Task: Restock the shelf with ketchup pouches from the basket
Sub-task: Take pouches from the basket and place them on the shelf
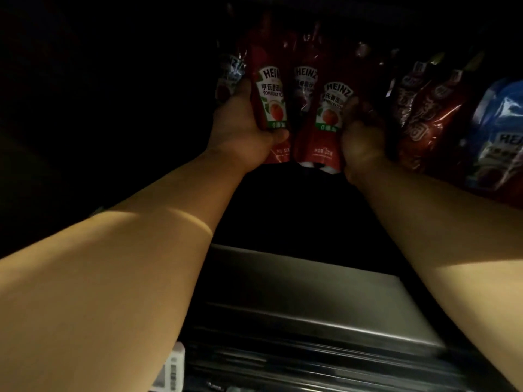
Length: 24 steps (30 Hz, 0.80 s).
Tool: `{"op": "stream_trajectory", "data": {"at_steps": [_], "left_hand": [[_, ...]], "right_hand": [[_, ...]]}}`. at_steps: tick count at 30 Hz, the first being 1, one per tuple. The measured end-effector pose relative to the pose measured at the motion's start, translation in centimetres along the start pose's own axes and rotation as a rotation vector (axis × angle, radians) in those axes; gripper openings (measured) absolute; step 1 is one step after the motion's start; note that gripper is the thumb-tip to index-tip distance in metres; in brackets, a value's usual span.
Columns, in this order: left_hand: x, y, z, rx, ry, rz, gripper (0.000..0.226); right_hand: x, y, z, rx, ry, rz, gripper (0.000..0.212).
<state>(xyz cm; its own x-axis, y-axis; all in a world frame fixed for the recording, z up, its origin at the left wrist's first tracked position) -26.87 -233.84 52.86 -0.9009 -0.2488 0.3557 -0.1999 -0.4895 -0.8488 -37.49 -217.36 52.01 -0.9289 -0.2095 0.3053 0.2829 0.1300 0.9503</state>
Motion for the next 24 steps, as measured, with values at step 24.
{"op": "stream_trajectory", "data": {"at_steps": [24], "left_hand": [[1.0, -0.6, -3.4, 0.214, -0.032, -0.087, 0.075]], "right_hand": [[0.9, 0.0, 0.2, -0.039, -0.044, 0.132, 0.073]]}}
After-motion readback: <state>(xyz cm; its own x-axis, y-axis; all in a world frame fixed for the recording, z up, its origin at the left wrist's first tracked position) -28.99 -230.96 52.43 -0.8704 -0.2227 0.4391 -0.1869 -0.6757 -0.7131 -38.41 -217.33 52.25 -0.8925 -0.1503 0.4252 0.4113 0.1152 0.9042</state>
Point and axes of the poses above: each hand's wrist, its own x-axis towards the middle knuckle, its own z-axis out of the back of the hand, y = z × x, the point moved 2 cm from there along x, towards the middle knuckle, and after that the axes turned 13 degrees about y, right-handed, at the moved point
